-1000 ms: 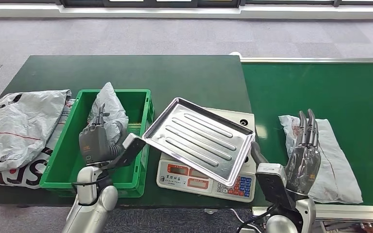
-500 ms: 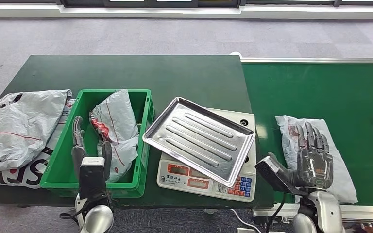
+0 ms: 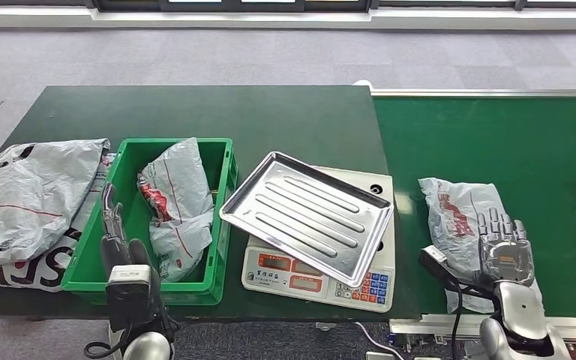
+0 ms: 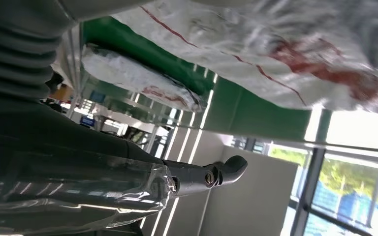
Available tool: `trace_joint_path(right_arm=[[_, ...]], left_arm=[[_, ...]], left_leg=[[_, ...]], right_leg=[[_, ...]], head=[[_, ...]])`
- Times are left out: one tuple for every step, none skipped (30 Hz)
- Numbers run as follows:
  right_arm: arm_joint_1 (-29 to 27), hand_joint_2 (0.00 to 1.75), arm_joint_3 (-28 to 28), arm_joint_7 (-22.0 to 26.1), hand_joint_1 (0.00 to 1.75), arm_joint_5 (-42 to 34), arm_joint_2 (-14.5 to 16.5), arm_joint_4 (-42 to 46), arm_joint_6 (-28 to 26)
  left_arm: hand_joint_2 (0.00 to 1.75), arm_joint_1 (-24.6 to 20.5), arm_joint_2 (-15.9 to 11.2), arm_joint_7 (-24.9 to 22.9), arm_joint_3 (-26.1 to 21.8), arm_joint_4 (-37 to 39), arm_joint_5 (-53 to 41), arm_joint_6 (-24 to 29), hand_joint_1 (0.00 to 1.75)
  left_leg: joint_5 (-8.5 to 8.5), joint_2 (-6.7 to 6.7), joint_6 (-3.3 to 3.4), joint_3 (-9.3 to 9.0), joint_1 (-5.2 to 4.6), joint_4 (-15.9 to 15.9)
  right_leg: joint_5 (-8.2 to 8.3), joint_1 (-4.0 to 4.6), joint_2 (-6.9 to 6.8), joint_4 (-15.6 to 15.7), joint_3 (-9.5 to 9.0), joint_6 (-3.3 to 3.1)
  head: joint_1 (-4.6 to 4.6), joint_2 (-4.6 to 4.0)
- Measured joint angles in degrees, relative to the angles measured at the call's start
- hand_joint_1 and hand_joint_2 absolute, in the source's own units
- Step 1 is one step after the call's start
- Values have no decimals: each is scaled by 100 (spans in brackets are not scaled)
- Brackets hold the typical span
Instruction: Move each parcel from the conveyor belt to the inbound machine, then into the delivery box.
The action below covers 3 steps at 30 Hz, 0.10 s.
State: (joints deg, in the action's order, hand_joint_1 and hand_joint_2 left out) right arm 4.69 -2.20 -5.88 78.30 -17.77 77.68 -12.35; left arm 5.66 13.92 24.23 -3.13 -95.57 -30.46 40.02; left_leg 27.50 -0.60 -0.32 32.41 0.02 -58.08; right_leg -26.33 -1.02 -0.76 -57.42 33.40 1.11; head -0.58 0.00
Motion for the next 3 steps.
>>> trace_joint_path(right_arm=[[115, 175, 1, -49, 0, 21, -95, -274, 39], [244, 175, 1, -101, 0, 60, -185, -578, 32], [310, 175, 1, -129, 0, 88, -227, -726, 20]], left_arm=[[0, 34, 3, 20, 1, -24, 5, 1, 0], [0, 71, 10, 38, 1, -48, 4, 1, 0], [0, 91, 13, 51, 0, -58, 0, 1, 0]], left_leg=[[0, 1, 1, 1, -1, -1], [-1, 1, 2, 2, -2, -1], [-1, 1, 3, 3, -2, -2]], right_leg=[[1, -1, -1, 0, -1, 1], [1, -2, -1, 1, -1, 2], [2, -2, -2, 1, -1, 3]], head=[[-1, 0], [-1, 0], [-1, 0]])
